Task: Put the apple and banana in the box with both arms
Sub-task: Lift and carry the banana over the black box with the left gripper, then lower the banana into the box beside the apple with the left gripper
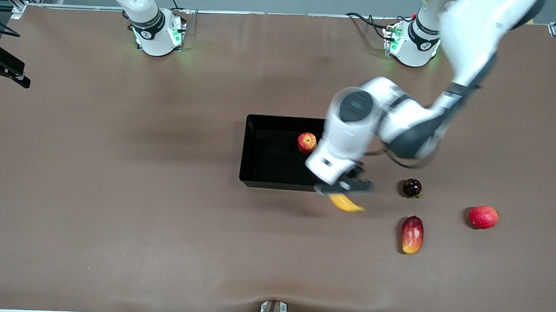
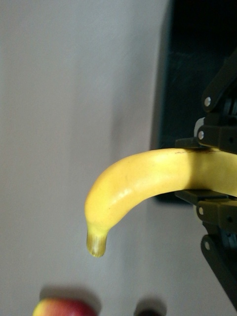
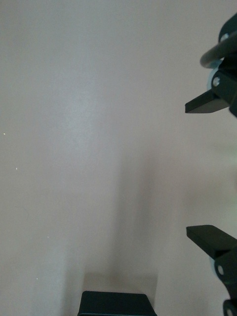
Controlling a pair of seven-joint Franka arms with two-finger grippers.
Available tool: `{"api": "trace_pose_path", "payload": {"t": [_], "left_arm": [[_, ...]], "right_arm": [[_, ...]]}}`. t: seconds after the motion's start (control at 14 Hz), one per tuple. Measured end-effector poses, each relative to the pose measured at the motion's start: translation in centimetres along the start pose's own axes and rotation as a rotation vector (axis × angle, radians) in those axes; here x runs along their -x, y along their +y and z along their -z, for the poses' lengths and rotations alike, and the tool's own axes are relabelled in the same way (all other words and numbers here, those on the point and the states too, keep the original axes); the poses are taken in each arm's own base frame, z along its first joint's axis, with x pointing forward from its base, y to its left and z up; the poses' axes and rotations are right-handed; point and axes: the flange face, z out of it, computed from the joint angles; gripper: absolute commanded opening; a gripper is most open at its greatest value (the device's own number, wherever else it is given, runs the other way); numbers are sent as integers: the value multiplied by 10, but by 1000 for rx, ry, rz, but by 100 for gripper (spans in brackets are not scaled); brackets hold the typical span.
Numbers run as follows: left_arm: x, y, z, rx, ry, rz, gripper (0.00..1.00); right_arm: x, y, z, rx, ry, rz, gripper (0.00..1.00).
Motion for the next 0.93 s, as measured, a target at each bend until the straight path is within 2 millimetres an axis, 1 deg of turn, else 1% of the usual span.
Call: {"api": "trace_pose_path", "payload": {"t": [0.07, 0.21, 0.43, 0.57, 0.71, 0.79, 0.93], "left_arm": [[20, 23, -3, -6, 2, -10, 0], [50, 56, -15, -24, 5, -3, 0], [85, 93, -38, -54, 31, 27, 0], [107, 116, -50, -46, 50, 34, 0], [118, 133, -57, 8, 60, 32, 0], [119, 138, -59, 33, 62, 28, 0], [119, 141, -62, 51, 62, 28, 0]], "right_arm": [[0, 1, 0, 0, -1, -1, 100], [0, 1, 0, 0, -1, -3, 100], [0, 1, 0, 0, 0, -1, 100], [0, 0, 0, -1, 0, -1, 100], [0, 1, 0, -1, 0, -1, 100], [0, 1, 0, -1, 0, -2, 100], [0, 1, 0, -1, 0, -3, 100]]}}
